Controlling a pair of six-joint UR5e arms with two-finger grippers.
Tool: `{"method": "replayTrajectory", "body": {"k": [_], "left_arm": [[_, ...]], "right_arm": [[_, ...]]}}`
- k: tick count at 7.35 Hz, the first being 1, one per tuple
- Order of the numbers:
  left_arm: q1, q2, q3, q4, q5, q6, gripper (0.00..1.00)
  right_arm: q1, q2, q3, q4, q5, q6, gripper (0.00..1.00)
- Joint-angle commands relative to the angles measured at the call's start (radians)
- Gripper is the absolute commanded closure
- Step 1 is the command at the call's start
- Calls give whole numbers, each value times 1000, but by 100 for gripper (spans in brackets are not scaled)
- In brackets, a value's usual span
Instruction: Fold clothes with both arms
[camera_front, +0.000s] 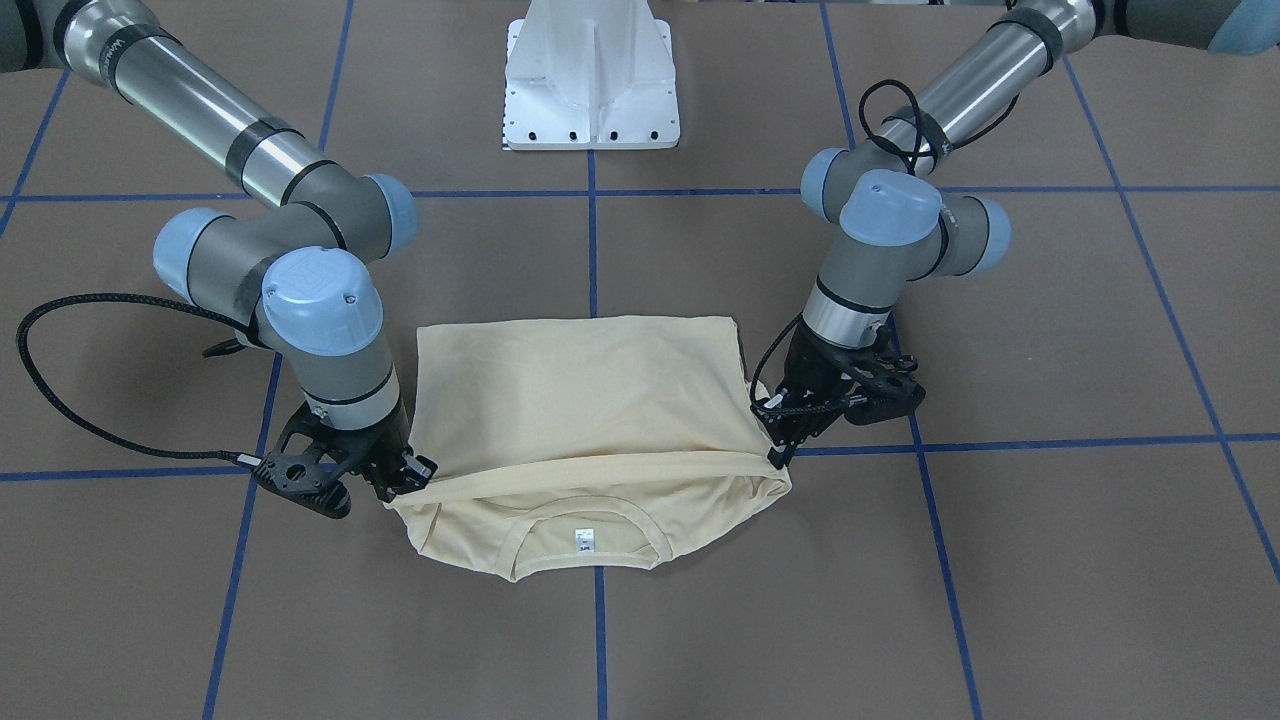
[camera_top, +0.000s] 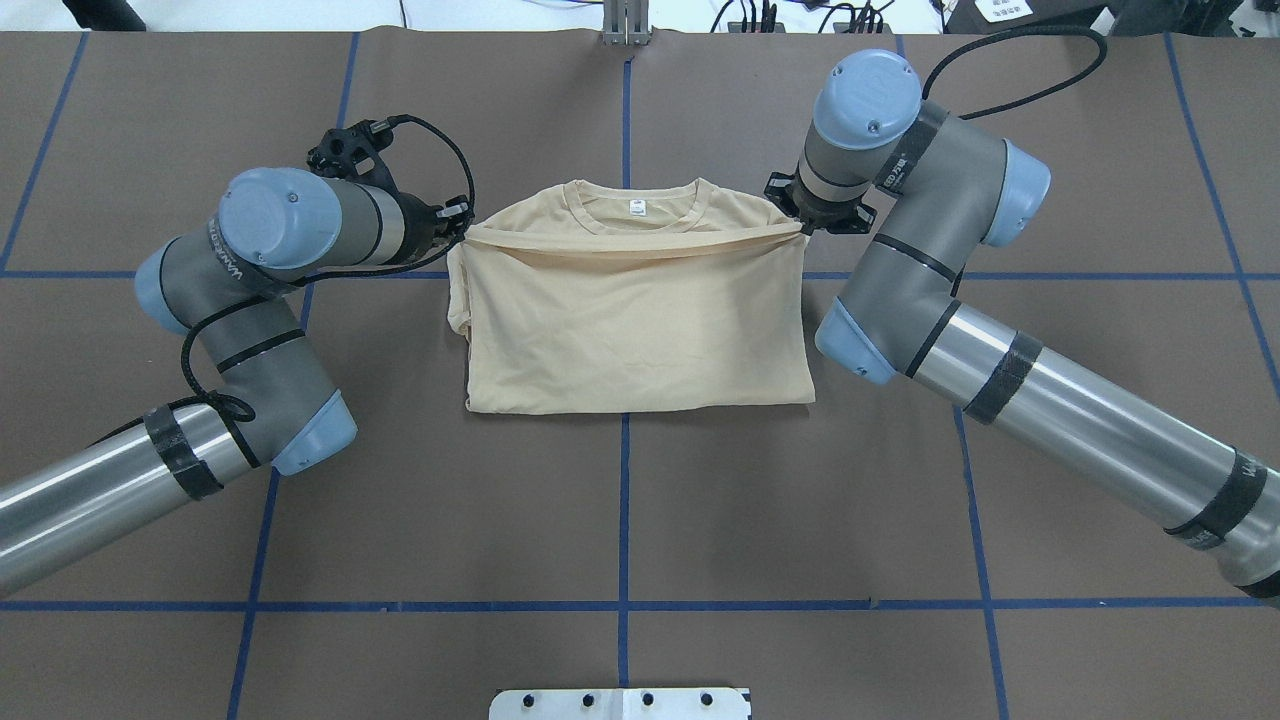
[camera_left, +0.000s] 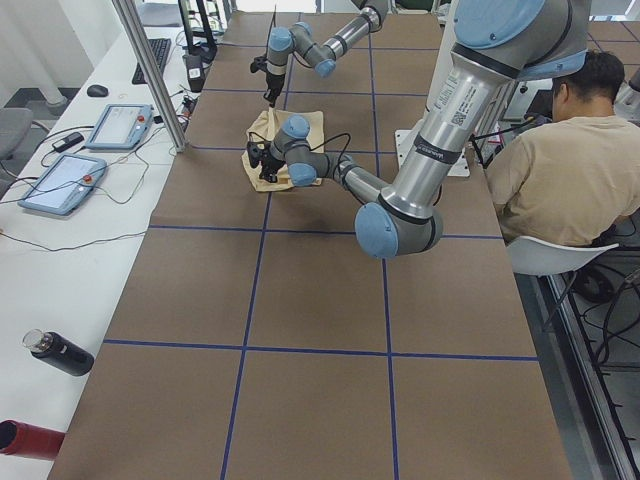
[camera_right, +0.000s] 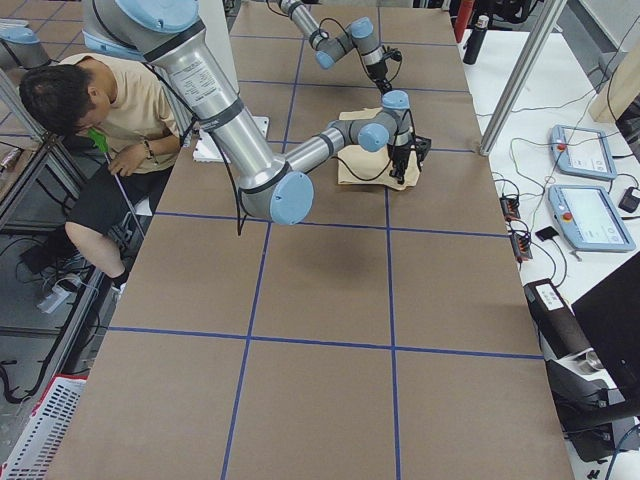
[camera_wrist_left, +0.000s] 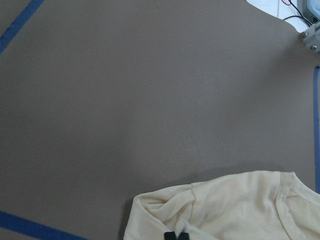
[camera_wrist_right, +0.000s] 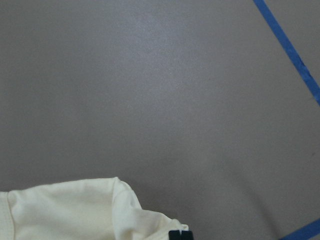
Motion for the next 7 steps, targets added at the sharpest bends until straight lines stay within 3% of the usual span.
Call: {"method": "replayTrajectory", "body": {"k": [1,3,4,5,7], "left_arm": [[0,-10,31,-19,1,0,94],[0,-10,42,-19,0,1,78],[0,-10,46,-19,0,1,75],[0,-10,46,-19,0,3,69],[-10,-10,11,-16,-6,10,68]], "right_arm": [[-1,0,-5,10,-2,1,100],[-1,23,-21,10,-2,1,41],[-1,50,-55,10,-4,1,32],[-1,57,-63,10,-4,1,30],[10,58,2,12,8,17,14]]}}
